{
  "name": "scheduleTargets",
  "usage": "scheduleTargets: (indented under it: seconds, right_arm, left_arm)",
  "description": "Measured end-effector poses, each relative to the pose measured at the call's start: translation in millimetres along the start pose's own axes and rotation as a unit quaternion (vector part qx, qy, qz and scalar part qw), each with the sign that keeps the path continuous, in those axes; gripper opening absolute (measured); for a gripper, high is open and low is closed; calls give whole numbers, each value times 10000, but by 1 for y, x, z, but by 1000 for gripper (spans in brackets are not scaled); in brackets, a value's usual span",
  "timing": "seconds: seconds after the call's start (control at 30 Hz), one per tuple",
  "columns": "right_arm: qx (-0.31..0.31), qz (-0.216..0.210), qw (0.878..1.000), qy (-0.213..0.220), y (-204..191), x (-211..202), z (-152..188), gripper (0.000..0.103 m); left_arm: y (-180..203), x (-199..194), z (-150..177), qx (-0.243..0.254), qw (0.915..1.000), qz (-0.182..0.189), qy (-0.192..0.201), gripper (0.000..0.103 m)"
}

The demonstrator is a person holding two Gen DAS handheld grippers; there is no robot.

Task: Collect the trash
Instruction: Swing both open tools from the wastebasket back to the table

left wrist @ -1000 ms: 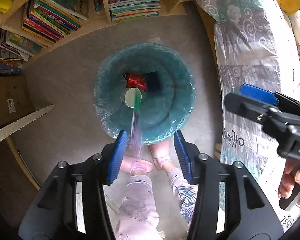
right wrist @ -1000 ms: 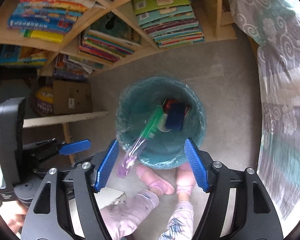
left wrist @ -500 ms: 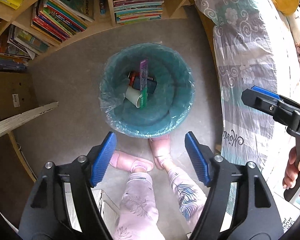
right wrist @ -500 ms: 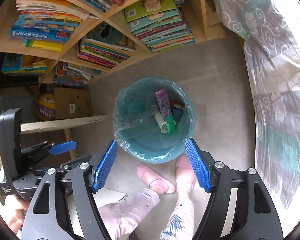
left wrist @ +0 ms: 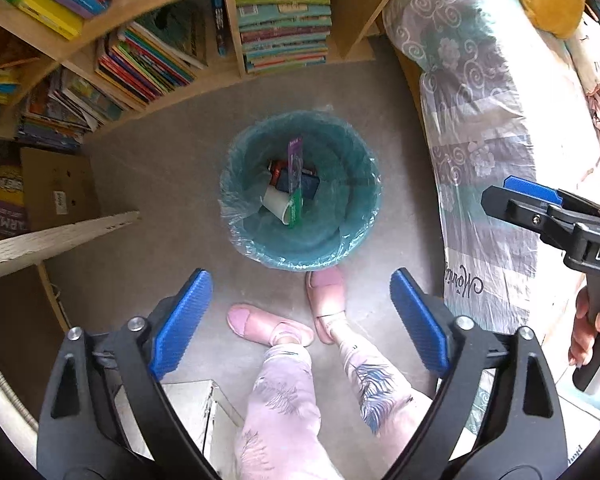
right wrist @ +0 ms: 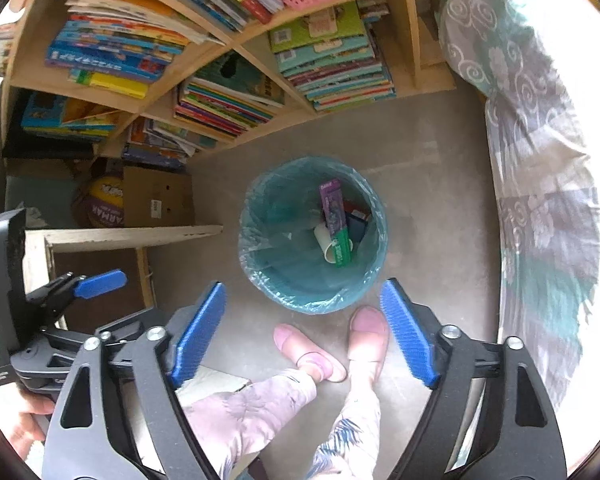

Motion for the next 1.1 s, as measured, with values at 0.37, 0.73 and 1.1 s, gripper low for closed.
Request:
scheduleTargets:
  seconds: [0.37, 0.73, 1.1]
  right_arm:
    - [-983, -49, 9951, 125, -44, -70, -8, 87]
    - [-2229, -298, 9742, 173, -129, -125, -17, 88]
    - [-3100, -751, 9474, 255, -226, -158, -26, 90]
  left_arm:
    - [-18, -115, 11, -393, 9963, -294, 711, 96]
    - [-61, -249, 49, -1360, 9746, -485, 1711, 96]
    - [-113, -327, 122, -2405, 9368, -1150, 2266, 96]
Point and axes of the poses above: each gripper's, at about its wrist camera, not at the fingertips, and x roughly the way its jaws point, y to its right, z to its underside, the point moved 1 cm from there along x, roughly the way its jaws point, and after that the axes turned 4 degrees about y, right-handed, at the moved point
